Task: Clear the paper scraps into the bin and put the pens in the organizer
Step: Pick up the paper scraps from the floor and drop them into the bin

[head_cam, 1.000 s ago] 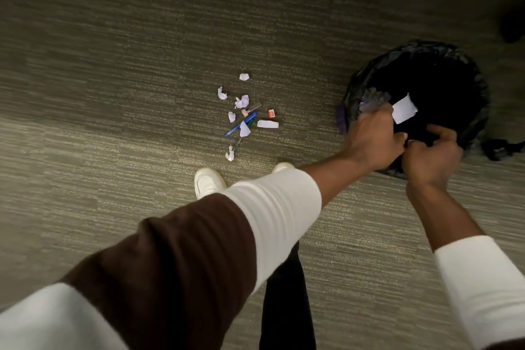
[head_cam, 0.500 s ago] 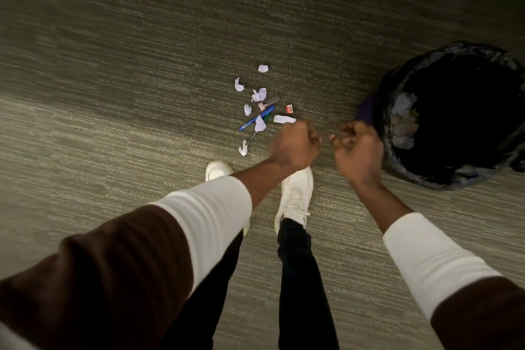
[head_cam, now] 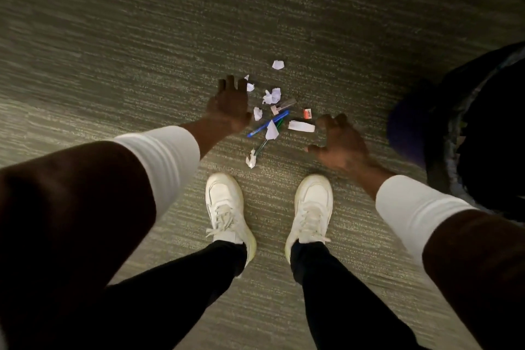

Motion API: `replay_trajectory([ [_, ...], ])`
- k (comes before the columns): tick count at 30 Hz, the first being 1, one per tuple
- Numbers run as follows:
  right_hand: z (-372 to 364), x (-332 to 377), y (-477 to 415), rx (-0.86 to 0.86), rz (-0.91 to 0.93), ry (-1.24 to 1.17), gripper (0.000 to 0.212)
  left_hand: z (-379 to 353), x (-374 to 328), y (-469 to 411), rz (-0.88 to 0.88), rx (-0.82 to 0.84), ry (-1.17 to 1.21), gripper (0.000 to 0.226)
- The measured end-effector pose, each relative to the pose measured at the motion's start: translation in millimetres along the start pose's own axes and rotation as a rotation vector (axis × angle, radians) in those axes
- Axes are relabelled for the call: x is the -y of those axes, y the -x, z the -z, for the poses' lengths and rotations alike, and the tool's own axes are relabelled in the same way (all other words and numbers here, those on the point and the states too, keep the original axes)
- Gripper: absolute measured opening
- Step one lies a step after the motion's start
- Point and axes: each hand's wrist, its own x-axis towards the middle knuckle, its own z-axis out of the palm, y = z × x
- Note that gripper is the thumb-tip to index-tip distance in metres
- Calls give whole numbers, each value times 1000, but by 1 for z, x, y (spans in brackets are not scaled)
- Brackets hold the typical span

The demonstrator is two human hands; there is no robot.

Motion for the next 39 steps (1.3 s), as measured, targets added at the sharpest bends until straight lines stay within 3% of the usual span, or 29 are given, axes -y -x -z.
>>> replay_trajectory([
  [5, -35, -9, -49, -55, 107, -10, 84, -22, 8, -63, -178, -25, -45, 140],
  [8, -55, -9, -70, -163, 164, 35, 79, -34, 0, -87, -335, -88, -122, 148],
  [12, -73, -6, -89, -196, 178, 187, 69, -48, -9, -107, -525, -103, -215, 114],
  [15, -80, -5, -96, -240, 205, 237, 52, -56, -11, -107, -533, -121, -242, 82],
  [18, -81, -4, -100, -250, 203, 230, 38, -64, -8, -99, -522, -158, -271, 67],
  [23, -83, 1, -97, -268, 168, 41, 29, -75, 11, -82, -470, -173, -255, 53],
  [30, -99, 23, -87, -357, 176, -289, 20, -88, 22, -62, -425, -155, -261, 67],
  [35, -110, 44, -94, -304, 247, -322, 20, -87, 17, -66, -447, -198, -230, 53],
  [39, -118, 54, -100, -286, 285, -213, 19, -87, 19, -69, -488, -241, -138, 44],
])
